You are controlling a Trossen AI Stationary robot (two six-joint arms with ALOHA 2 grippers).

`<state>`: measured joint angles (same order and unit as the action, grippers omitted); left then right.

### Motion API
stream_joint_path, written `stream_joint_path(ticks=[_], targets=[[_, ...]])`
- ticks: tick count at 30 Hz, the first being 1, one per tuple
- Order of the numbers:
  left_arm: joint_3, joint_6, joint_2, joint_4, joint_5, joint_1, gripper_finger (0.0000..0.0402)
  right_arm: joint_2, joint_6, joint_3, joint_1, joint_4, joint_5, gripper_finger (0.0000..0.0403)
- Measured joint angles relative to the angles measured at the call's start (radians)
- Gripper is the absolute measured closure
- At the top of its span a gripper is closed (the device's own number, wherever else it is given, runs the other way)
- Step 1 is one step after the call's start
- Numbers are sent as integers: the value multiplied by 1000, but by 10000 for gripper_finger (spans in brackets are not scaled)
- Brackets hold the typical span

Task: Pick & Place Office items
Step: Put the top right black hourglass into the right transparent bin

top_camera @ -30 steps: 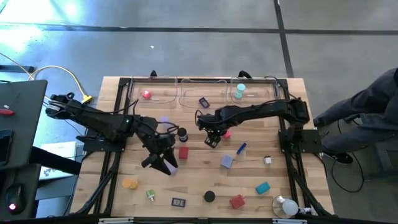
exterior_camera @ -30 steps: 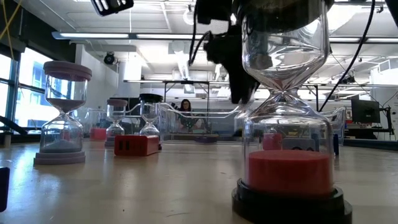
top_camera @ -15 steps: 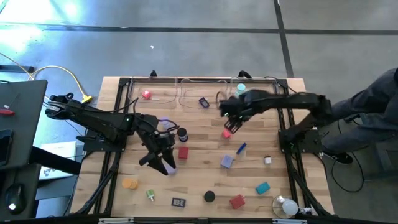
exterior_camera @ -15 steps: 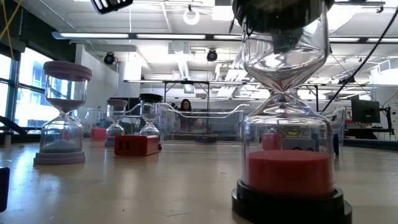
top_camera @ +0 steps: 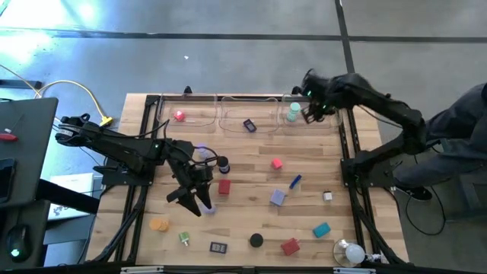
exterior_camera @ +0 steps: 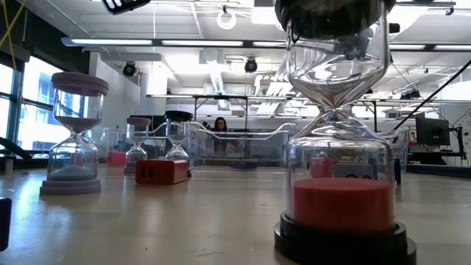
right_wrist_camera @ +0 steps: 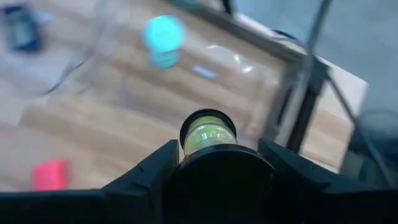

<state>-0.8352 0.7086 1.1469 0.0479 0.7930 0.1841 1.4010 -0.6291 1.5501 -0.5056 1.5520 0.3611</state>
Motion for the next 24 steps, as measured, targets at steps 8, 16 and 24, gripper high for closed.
stream_joint_path(ticks=[8, 16, 24], targets=[[0, -5, 0, -28, 57, -22, 124, 18, 92, -1, -310, -74, -100, 212], [0, -31, 0, -74, 182, -72, 124, 59, 101, -1, -463, -196, -287, 212], [0, -107, 0, -125, 253, -119, 124, 123, 101, -1, -491, -243, -289, 212]])
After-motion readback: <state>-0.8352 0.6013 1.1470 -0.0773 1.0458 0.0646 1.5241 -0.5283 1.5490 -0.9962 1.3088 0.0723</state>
